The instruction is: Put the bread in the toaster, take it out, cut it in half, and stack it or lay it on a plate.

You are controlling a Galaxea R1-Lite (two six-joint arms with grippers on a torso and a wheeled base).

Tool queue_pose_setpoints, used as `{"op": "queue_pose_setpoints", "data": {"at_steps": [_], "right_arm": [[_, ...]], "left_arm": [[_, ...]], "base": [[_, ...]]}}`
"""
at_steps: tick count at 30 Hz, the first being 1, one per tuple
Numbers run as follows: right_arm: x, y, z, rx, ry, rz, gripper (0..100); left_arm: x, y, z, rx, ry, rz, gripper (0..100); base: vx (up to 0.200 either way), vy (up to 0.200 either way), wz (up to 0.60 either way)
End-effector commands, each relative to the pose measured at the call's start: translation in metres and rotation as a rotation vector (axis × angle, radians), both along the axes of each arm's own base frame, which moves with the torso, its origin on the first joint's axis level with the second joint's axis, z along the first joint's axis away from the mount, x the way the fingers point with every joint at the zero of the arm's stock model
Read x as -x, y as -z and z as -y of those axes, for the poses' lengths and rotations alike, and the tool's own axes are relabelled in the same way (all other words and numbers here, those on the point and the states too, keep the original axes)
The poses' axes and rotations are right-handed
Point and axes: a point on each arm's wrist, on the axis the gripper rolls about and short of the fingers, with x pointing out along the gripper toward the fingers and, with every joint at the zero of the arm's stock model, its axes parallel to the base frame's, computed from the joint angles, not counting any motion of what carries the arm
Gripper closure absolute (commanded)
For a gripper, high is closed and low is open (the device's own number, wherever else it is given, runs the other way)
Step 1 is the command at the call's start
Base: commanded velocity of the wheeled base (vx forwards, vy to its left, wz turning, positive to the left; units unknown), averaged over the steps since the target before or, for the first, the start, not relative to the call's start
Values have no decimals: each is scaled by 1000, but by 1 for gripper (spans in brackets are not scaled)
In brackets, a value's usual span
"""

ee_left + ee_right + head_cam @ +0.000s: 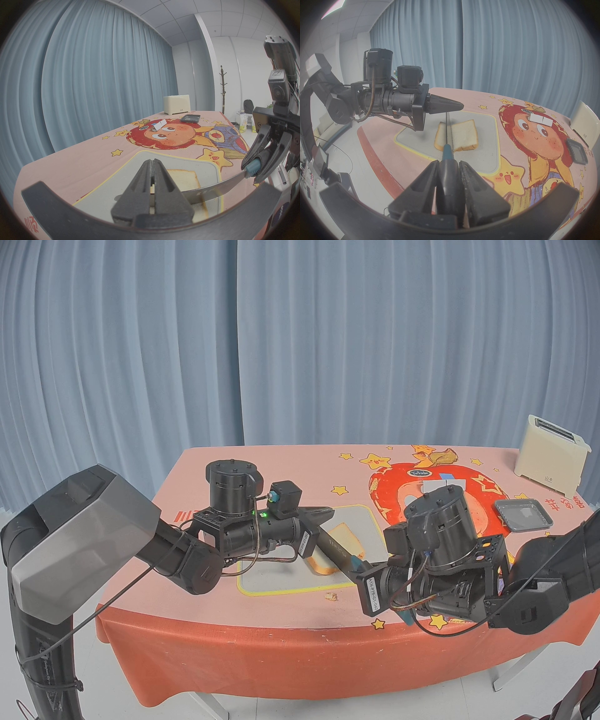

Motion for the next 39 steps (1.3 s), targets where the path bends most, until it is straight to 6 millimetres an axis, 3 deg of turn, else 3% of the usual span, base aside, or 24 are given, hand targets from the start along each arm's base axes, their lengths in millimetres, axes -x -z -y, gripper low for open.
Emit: {"op": "queue_pose_setpoints", "data": {"at_steps": [1, 10, 23, 28, 39], "right_arm": [[1, 6, 0, 13, 2, -17, 100], [3, 9, 2, 18, 0, -22, 100], [-5, -9, -3, -20, 3, 23, 100], [-2, 3, 1, 2, 6, -3, 100], [0, 6, 2, 8, 10, -15, 100]], "left_arm": [[-1, -6, 2, 13, 3, 16, 100], [-3, -14, 5, 21, 6, 28, 100], [-3, 1, -1, -1, -8, -8, 100], [-3, -6, 0, 10, -3, 8, 100], [-2, -26, 3, 36, 2, 51, 100]], "base": [[0, 0, 0], [0, 0, 0], [0, 0, 0], [0, 0, 0], [0, 0, 0]]}}
